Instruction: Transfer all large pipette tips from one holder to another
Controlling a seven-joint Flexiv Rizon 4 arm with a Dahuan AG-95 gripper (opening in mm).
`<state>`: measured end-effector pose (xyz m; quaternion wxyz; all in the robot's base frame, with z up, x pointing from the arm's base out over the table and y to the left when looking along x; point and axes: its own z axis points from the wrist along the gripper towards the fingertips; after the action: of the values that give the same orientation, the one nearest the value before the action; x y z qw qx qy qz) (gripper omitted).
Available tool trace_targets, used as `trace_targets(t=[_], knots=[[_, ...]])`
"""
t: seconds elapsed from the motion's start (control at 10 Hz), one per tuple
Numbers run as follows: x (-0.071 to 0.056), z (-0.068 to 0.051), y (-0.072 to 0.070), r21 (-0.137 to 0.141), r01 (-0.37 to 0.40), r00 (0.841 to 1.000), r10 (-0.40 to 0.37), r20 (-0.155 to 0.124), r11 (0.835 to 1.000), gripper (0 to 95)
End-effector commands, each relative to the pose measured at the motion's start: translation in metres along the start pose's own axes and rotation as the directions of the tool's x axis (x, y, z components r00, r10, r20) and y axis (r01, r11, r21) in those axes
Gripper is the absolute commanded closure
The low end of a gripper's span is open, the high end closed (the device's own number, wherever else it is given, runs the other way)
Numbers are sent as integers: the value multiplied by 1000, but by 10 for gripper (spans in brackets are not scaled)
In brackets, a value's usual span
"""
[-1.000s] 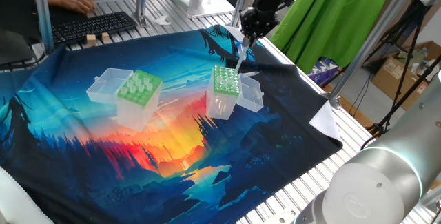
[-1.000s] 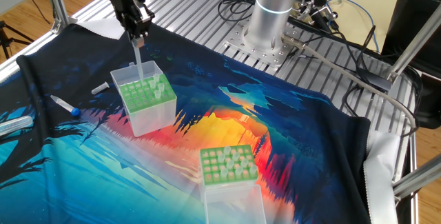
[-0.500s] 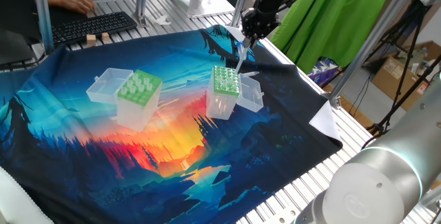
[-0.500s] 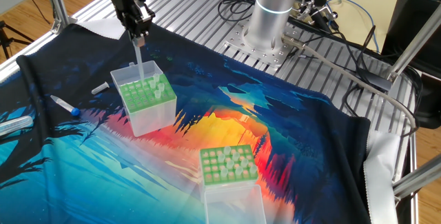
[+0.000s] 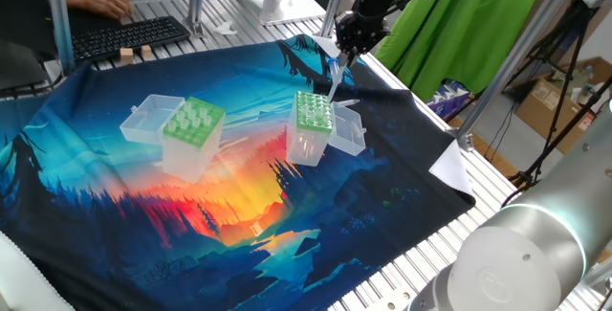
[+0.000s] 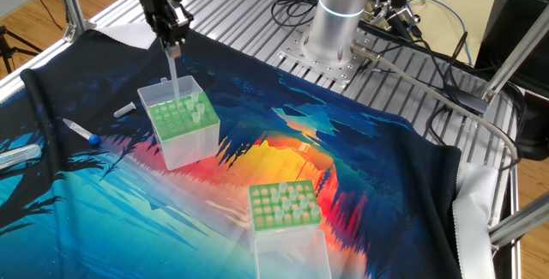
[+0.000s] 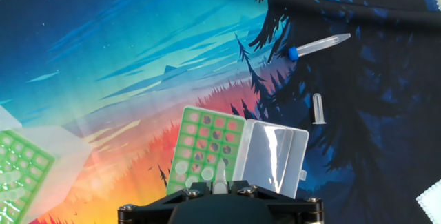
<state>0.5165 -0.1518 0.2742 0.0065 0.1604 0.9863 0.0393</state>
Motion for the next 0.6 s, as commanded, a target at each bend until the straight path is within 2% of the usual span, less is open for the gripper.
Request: trace_targets(t=[0.1, 0.6], knots=[[0, 0, 0, 1, -2, 1000, 2, 4, 1000, 950], [2, -1, -2, 0, -6, 1000, 6, 3, 1000, 950]])
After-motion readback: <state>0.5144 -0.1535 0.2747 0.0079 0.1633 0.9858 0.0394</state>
